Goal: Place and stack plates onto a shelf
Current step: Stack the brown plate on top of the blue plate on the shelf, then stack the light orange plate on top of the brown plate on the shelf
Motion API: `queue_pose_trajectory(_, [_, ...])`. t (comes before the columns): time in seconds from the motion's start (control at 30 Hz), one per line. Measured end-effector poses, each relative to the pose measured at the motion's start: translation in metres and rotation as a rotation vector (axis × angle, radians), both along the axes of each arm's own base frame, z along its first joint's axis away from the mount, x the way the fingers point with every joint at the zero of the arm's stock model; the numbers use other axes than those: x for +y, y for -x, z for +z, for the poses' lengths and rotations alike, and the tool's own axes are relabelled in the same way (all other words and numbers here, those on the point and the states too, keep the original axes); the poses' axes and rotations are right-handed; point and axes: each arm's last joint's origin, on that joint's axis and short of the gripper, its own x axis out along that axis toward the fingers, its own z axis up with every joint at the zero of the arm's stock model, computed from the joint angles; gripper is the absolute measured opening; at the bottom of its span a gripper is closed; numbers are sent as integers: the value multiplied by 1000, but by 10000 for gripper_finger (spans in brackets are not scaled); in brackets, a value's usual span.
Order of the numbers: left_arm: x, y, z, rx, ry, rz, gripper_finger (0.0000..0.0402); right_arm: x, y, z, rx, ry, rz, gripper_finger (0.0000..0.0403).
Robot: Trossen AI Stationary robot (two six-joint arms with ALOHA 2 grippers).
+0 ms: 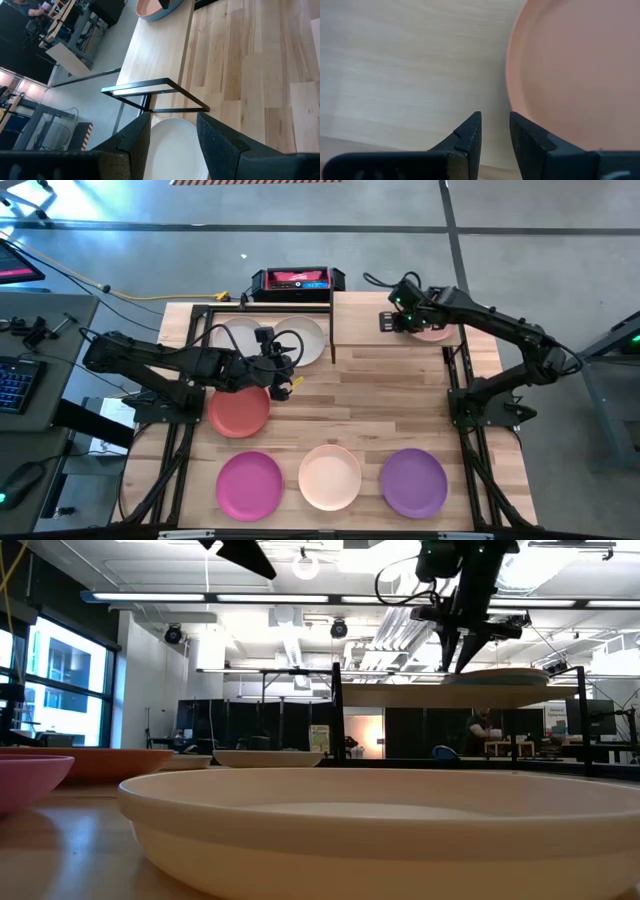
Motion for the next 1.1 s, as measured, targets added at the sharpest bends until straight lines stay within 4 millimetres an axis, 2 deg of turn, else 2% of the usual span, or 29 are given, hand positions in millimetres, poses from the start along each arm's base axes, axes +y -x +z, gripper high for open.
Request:
queue_pose_trajectory(0.3, [0,0,0,0,0,0,149,-3,0,1,-21,-2,18,94])
queue_pose_trajectory(0.5, [0,2,-3,18,19,18,149,9,-12,2,-93,-43,132,94])
queue_pose_trajectory(0.87, [2,20,-20,116,200,158,149,59,-40,4,-142,-72,312,94])
queue_pose_trajectory(1.1, [-1,31,-45,248,409,182,149,99,-56,7,-212,-83,414,94])
